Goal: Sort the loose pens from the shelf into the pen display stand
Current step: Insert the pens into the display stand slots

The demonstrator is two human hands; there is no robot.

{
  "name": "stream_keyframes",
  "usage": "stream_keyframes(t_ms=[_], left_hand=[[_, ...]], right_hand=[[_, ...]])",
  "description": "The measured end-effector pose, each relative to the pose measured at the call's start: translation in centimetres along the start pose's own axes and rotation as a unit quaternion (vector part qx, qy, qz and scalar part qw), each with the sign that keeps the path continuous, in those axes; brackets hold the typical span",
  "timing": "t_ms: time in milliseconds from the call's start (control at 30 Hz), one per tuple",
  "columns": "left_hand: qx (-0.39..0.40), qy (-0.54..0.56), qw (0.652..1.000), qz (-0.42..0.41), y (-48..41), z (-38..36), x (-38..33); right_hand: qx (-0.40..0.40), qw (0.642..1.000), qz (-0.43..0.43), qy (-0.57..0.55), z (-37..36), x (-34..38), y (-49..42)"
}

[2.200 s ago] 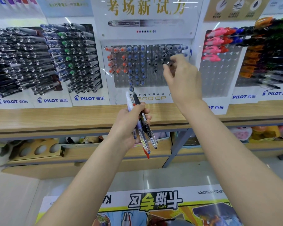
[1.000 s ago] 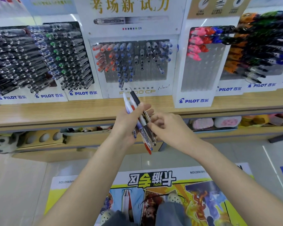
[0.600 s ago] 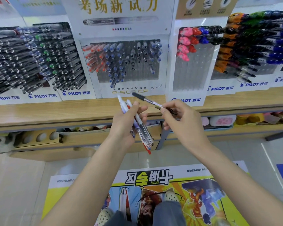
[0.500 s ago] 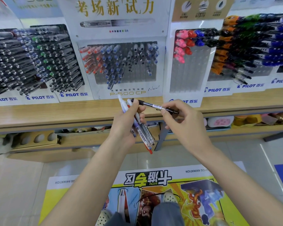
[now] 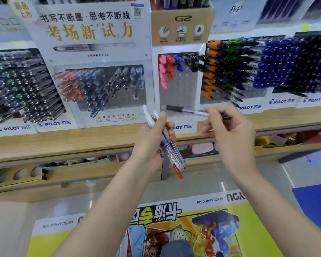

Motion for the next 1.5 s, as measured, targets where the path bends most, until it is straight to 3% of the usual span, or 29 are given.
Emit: stream_keyframes(t_ms=[167, 300, 633, 800, 933, 1367, 1500], left_hand=[[-0.025, -0.005, 0.999, 0.030, -0.6, -0.8, 1.3], [-0.018, -0.010, 0.999, 0.043, -0.7, -1.0, 1.6], [-0.009, -0.020, 0.998, 0.054, -0.5, -0.5, 1.3], [-0.004, -0.019, 0.998, 0.055, -0.3, 0.0, 1.1], [0.003, -0.025, 0.998, 0.054, 0.1, 0.1, 0.6], [0.010, -0.038, 0.998, 0.055, 0.5, 0.7, -0.4], [0.007, -0.039, 0.998, 0.049, 0.6, 0.8, -0.5]], right_hand=[[-0.102, 0.988, 0.085, 0.083, 2.9, 0.3, -2.5], [-0.127, 0.970, 0.158, 0.137, 2.8, 0.6, -4.1], [-0.113, 0.942, 0.249, 0.195, 0.2, 1.3, -4.3], [-0.086, 0.901, 0.296, 0.306, -0.6, 2.1, -4.1], [-0.053, 0.874, 0.281, 0.393, -2.1, 2.7, -5.2], [-0.063, 0.904, 0.212, 0.367, -4.5, 2.7, -7.0], [-0.074, 0.916, 0.226, 0.323, -3.9, 3.2, -5.6]])
Point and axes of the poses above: each hand's wrist, its own y-axis away from the middle knuckle, its own z-axis out of the back of the hand, x = y × z, the point moved 7 cm from there along -y, towards the middle knuckle, and after that the axes turned 3 degrees about -x, right-handed, at the moved point
